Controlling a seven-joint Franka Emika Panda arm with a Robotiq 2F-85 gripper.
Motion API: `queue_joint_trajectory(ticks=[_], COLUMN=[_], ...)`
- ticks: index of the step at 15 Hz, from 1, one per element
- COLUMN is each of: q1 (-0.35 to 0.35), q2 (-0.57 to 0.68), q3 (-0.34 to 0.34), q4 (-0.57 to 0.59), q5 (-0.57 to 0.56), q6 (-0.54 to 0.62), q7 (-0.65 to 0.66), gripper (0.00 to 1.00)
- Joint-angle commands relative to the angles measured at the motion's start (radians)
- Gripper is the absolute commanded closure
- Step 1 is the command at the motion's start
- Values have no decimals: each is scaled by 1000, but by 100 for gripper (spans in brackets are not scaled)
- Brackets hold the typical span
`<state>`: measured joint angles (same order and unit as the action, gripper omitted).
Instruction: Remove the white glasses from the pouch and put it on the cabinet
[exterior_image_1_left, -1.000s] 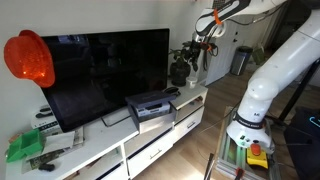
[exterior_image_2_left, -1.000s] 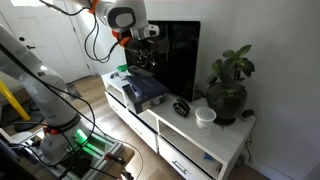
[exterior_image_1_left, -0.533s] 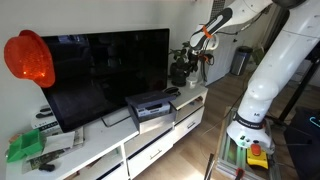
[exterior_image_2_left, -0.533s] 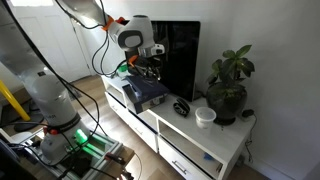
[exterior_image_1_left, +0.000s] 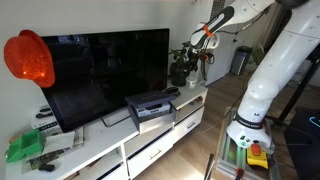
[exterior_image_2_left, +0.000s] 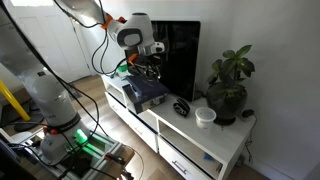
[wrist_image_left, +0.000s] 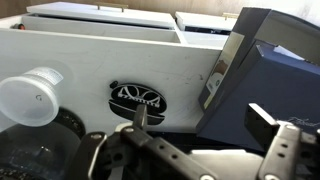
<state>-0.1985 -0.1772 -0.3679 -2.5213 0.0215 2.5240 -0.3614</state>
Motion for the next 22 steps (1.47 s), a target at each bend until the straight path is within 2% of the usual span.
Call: queue_joint_trajectory(ticks=[1,3,6,7,11,16,20,22], q1=[-23,-51,-70,-83,-187,-292,-361,-418], q2=[60,200,364,427,642,844,943,977], q3=[19,17,18,34,159,273,359,429], q4=[29,71,115,135,251,416,503,524], q5=[-8,-42,21,68,180,127,78,66], q6=[-12,73,139,186,303,427,486,521], q7=[34,132,127,89,60,50,-1,-37], gripper=[0,0,0,0,0,0,0,0])
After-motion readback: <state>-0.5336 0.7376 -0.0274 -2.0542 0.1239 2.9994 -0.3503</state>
